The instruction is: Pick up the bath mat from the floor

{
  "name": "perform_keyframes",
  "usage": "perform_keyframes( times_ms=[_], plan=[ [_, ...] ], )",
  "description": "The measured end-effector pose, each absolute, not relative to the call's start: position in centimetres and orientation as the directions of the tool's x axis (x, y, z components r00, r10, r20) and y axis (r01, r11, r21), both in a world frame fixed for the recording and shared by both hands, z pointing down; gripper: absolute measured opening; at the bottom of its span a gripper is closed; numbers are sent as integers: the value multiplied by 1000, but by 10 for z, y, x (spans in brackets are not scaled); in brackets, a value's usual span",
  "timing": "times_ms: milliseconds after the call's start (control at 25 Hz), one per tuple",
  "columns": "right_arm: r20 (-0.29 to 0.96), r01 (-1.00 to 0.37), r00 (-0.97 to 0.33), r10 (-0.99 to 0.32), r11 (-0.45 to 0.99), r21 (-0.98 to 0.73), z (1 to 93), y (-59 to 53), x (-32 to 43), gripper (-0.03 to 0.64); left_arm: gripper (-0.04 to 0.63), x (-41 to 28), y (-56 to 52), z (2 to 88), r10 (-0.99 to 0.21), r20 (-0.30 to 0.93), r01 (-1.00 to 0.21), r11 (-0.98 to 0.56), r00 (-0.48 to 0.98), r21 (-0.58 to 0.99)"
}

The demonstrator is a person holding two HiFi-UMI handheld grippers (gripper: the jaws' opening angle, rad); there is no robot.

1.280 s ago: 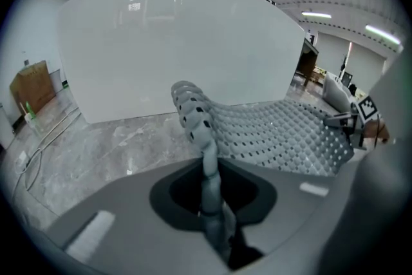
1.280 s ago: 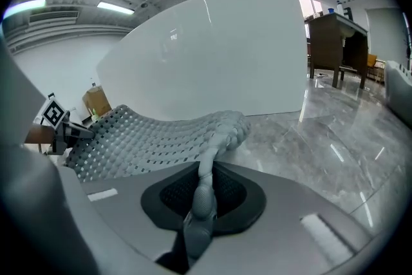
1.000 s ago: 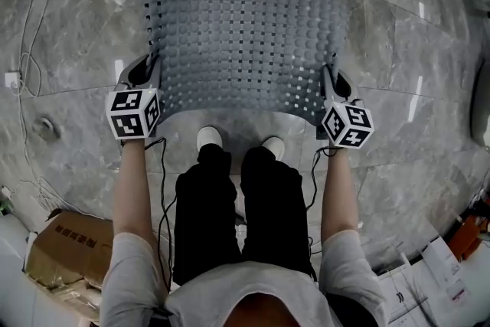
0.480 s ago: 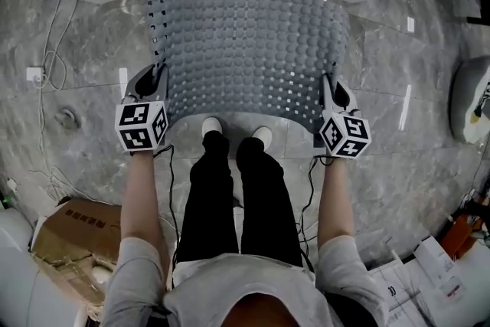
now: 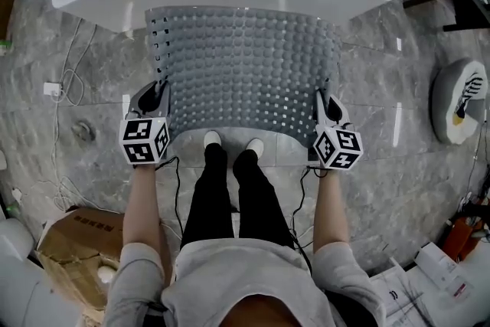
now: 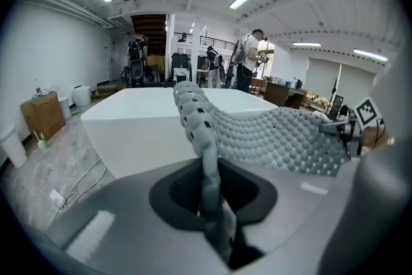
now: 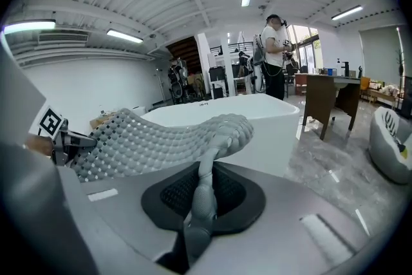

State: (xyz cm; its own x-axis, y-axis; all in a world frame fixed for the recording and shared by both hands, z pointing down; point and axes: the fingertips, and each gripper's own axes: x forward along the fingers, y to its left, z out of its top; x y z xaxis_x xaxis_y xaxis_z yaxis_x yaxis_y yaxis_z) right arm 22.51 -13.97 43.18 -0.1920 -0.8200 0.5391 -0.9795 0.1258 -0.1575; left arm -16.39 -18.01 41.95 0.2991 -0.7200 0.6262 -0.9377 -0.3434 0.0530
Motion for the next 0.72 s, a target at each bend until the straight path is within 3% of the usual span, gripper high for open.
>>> perform_keyframes(
  times_ms=[720],
  plan=[
    [426,-983,-175,-888,129,-134,235,-115,234,34,60,-141,-166,228,-789,503,-919,-393,353,30]
  ],
)
